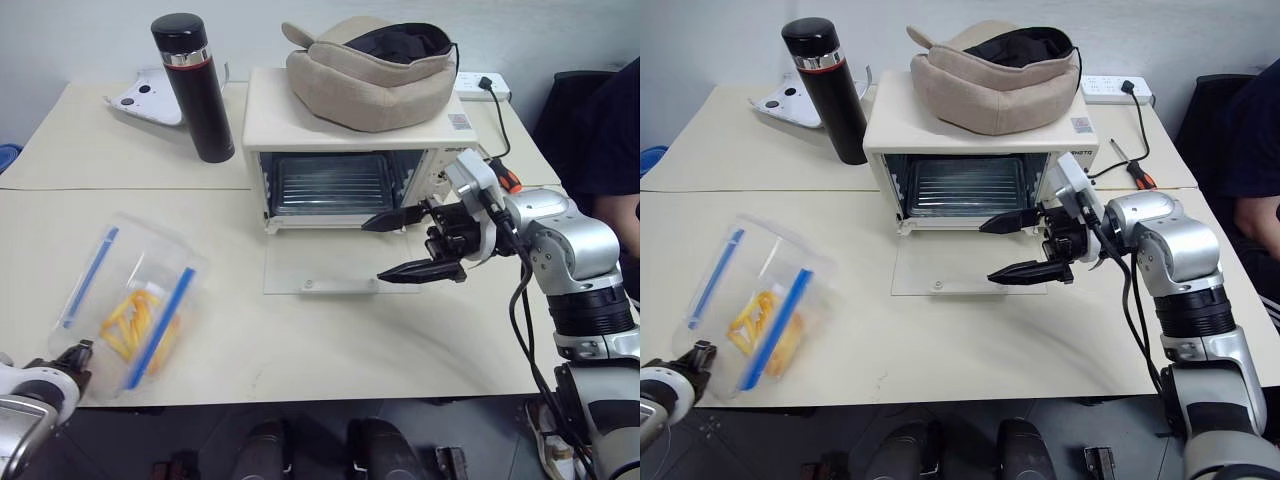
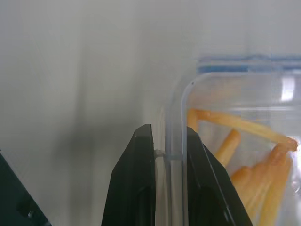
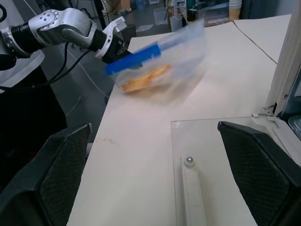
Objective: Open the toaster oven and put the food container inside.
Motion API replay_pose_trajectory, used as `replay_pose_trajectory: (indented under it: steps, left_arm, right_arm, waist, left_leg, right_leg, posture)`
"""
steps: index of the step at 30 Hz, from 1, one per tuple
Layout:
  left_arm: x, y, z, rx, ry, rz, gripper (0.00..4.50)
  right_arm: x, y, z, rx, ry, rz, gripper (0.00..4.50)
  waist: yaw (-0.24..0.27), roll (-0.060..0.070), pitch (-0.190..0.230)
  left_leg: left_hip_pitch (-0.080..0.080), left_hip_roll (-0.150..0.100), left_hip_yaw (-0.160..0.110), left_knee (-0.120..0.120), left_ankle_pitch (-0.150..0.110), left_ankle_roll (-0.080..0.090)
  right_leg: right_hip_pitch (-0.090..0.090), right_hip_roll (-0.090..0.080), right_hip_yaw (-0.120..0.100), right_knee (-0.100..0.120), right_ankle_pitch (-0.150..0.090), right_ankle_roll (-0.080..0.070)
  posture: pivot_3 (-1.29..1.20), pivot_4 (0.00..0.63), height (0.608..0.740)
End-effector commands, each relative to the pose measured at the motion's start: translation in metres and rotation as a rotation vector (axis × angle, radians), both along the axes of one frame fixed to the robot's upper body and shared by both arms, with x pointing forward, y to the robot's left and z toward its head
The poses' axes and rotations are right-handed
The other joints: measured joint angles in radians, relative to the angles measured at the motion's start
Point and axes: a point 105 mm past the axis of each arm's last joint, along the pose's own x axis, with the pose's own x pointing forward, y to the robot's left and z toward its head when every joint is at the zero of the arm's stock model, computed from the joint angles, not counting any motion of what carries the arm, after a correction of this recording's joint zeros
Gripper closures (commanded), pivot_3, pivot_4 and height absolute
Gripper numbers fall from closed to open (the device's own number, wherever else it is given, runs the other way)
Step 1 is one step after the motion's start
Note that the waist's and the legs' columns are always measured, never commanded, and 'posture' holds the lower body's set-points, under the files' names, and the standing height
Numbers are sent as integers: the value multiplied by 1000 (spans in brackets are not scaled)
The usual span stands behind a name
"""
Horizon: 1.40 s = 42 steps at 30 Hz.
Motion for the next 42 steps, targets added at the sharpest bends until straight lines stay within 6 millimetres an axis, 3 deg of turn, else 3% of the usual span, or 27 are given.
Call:
replay_pose_trajectory:
  steps: [1, 6, 9, 12, 17, 23, 29, 37, 38, 42]
  left_arm:
    - [0, 18, 25, 116, -14, -75, 4251]
    - [9, 25, 58, 234, -29, -251, 4251]
    - [28, 5, 76, 282, -50, -468, 4251]
    - [41, -19, 78, 284, -38, -654, 4251]
    - [80, -64, 87, 309, -45, -888, 4251]
    - [122, -113, 96, 323, -97, -970, 4251]
    - [134, -166, 95, 327, -124, -1101, 4251]
    - [165, -184, 101, 261, -104, -995, 4251]
    - [168, -188, 102, 236, -109, -984, 3534]
    - [174, -206, 101, 148, -132, -982, 2435]
  right_arm:
    - [-14, -10, 13, 13, 10, 34, 0]
    - [-10, -17, 11, 20, -42, -83, 0]
    - [-22, -28, 11, 23, -17, -75, 0]
    - [-20, -31, 15, 53, -34, -137, 0]
    - [-20, -38, 11, 57, -63, -219, 0]
    - [-16, -46, 13, 94, -101, -344, 0]
    - [-21, -58, 8, 88, -109, -434, 0]
    - [-21, -70, 0, 75, -118, -527, 0]
    - [-20, -71, -2, 70, -120, -537, 0]
    - [-16, -74, -8, 64, -123, -580, 0]
  waist:
    - [1, 0, 0]
    - [-1, 0, 0]
    - [6, 1, 1]
    - [0, 1, 1]
    - [0, 1, 1]
    - [3, 2, 1]
    - [8, 1, 1]
    - [28, 0, 2]
    - [31, 0, 1]
    - [39, 0, 1]
  left_leg:
    - [0, 0, 0, 0, 0, 0]
    - [0, 0, 0, -2, 0, 0]
    - [-1, 0, -1, -3, 0, -2]
    - [-1, -1, 0, -4, -3, -7]
    - [-1, -1, 0, -5, -1, -6]
    - [-1, -1, 1, -4, 1, -2]
    - [-2, -1, 2, -2, 3, 0]
    - [-1, -2, 2, 1, 6, 0]
    - [-1, -2, 1, 1, 6, -1]
    - [-2, -3, 1, 2, 6, 0]
  right_leg:
    - [0, 0, 0, 0, 0, 0]
    - [-1, -1, 1, -1, 0, 0]
    - [-2, -1, 1, -1, 0, -1]
    - [-2, -1, 2, -1, 0, -1]
    - [-4, 0, 2, 0, -1, -1]
    - [-3, 0, 2, 2, 0, 0]
    - [-2, 1, 2, 3, 2, 3]
    - [-2, 2, 3, 3, 2, 4]
    - [-2, 2, 3, 3, 2, 4]
    - [-1, 2, 3, 3, 2, 5]
  posture:
    - [0, 150, 740]
    - [0, 150, 740]
    - [0, 150, 740]
    - [0, 150, 740]
    - [0, 150, 740]
    - [0, 150, 740]
    - [0, 150, 740]
    - [0, 150, 740]
    - [0, 150, 740]
    - [0, 150, 740]
